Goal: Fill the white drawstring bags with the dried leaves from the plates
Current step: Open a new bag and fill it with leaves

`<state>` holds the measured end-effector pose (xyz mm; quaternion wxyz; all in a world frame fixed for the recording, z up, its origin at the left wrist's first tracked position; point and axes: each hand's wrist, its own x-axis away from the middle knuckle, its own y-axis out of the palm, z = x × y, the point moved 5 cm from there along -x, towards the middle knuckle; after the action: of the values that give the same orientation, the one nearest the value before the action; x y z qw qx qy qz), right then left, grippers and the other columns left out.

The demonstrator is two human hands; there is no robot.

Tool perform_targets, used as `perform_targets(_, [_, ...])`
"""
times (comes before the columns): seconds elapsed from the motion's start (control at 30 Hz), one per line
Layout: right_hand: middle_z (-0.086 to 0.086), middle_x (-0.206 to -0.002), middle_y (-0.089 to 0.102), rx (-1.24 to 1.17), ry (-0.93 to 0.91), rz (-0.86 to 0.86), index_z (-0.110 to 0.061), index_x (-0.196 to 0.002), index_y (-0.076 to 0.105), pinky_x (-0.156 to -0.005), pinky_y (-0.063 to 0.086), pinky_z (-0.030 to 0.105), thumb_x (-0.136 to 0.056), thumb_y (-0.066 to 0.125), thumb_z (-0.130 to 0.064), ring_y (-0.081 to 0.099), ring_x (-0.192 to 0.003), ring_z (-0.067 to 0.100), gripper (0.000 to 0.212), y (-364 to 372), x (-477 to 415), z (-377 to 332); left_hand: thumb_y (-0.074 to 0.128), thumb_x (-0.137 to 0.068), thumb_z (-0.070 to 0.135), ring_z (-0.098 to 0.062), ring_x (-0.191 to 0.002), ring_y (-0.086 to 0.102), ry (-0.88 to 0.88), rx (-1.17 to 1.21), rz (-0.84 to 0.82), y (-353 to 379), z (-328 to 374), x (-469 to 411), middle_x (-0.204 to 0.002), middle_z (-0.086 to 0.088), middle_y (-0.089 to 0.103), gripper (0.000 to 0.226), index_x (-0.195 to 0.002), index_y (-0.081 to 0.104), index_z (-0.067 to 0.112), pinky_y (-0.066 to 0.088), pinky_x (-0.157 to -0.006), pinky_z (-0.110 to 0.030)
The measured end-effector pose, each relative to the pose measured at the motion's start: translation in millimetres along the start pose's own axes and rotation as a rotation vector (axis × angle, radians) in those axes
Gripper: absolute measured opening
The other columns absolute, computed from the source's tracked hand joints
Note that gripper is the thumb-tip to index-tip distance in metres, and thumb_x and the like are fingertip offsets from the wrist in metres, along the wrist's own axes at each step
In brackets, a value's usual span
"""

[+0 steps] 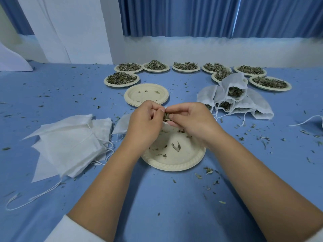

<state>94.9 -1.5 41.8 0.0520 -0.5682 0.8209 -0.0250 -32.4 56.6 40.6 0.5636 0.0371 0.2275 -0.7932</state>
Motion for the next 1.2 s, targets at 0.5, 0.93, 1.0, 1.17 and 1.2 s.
perform_targets(0.5, [-0.009, -0.072, 0.074, 0.214, -0.083, 0.0, -0.017, -0.087, 0.076, -0.055, 0.043, 0.006, -0.083, 0.071, -0.004, 0.062, -0.061, -0.007, 0.015, -1.8, 0.0, -4.4, 0.054, -0.097, 0.021, -0.009, -0.06, 0.057, -0.016, 0.055, 0.034, -0.7, 1.2, 1.1, -0.064, 0.004, 0.06, 0.014, -0.084, 0.061, 0.022, 0.044, -0.054, -0.018])
perform_targets(0.93, [0.013, -0.115, 0.056, 1.352, -0.072, -0.202, -0.004, -0.114, 0.065, -0.077, 0.049, 0.036, -0.084, 0.041, 0.012, 0.058, -0.102, 0.031, 0.041, 11.5, 2.3, 11.1, 0.052, -0.099, 0.022, -0.01, -0.063, 0.058, -0.05, 0.087, 0.161, -10.5, -1.1, -1.1, -0.069, -0.003, 0.058, 0.013, -0.09, 0.06, 0.018, 0.046, -0.057, -0.02])
perform_targets(1.0, [0.013, -0.12, 0.058, 1.312, -0.017, -0.253, -0.005, -0.116, 0.067, -0.088, 0.051, 0.042, -0.086, 0.041, 0.011, 0.06, -0.106, 0.031, 0.043, 10.6, 3.5, 11.5, 0.053, -0.099, 0.023, -0.01, -0.064, 0.06, -0.056, 0.091, 0.162, -10.9, -0.9, -1.1, -0.071, -0.002, 0.059, 0.012, -0.09, 0.061, 0.018, 0.047, -0.058, -0.02])
perform_targets(1.17, [-0.019, -0.085, 0.064, 0.878, 0.045, -0.345, -0.024, -0.1, 0.074, -0.069, 0.052, 0.015, -0.092, 0.044, -0.003, 0.062, -0.074, 0.002, 0.038, 6.8, 13.5, -2.1, 0.053, -0.098, 0.022, -0.004, -0.058, 0.055, -0.038, 0.084, 0.164, -11.6, -0.5, -0.8, -0.065, 0.002, 0.056, 0.012, -0.09, 0.06, 0.019, 0.045, -0.054, -0.014])
perform_targets(1.2, [-0.021, -0.083, 0.062, 0.904, 0.024, -0.346, -0.026, -0.103, 0.073, -0.061, 0.046, 0.011, -0.093, 0.048, -0.009, 0.059, -0.07, 0.0, 0.032, 5.1, 13.3, -3.7, 0.053, -0.098, 0.022, -0.002, -0.056, 0.054, -0.035, 0.084, 0.161, -11.7, -0.4, -0.9, -0.064, 0.003, 0.055, 0.012, -0.089, 0.06, 0.019, 0.045, -0.054, -0.014])
